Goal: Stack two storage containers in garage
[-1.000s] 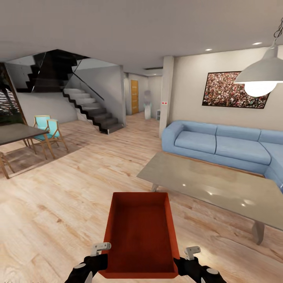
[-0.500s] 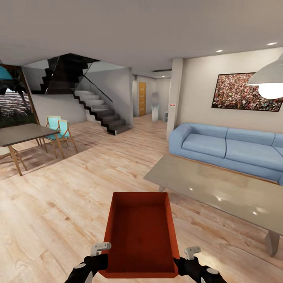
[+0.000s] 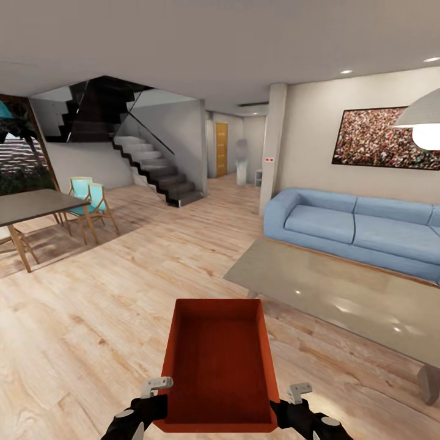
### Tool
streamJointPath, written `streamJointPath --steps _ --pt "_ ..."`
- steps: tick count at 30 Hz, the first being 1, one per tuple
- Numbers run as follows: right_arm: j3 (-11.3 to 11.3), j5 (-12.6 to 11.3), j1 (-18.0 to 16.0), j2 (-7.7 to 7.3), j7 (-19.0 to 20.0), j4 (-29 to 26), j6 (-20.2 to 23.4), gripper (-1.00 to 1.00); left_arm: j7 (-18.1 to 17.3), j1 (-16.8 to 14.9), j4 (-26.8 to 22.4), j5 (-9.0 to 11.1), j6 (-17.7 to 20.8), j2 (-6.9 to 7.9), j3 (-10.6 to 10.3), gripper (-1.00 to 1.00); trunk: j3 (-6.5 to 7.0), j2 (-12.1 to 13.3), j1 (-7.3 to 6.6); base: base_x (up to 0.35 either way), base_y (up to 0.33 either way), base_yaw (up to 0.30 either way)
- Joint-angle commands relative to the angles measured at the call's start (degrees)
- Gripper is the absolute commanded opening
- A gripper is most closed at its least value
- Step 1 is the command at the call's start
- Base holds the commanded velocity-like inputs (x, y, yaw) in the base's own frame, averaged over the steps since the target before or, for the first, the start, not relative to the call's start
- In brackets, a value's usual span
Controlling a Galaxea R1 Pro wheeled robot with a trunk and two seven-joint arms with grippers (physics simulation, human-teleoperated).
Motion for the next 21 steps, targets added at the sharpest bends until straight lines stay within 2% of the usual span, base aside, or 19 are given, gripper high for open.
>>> streamJointPath --steps 1,13,21 --pt "0.7 0.2 0.0 0.68 0.6 0.0 -0.1 -1.00 0.2 0.0 -0.1 0.4 0.3 -0.93 0.0 -1.00 -0.18 -0.1 0.03 0.217 0.000 0.000" --pt "0.7 0.2 0.0 0.68 0.6 0.0 -0.1 -1.00 0.2 0.0 -0.2 0.4 0.3 -0.74 0.1 -1.00 -1.14 -0.1 0.03 0.301 0.000 0.000" --pt "0.7 0.2 0.0 0.68 0.6 0.0 -0.1 -1.00 0.2 0.0 -0.2 0.3 0.0 -0.74 0.1 -1.00 -1.23 -0.1 0.03 0.284 0.034 0.000"
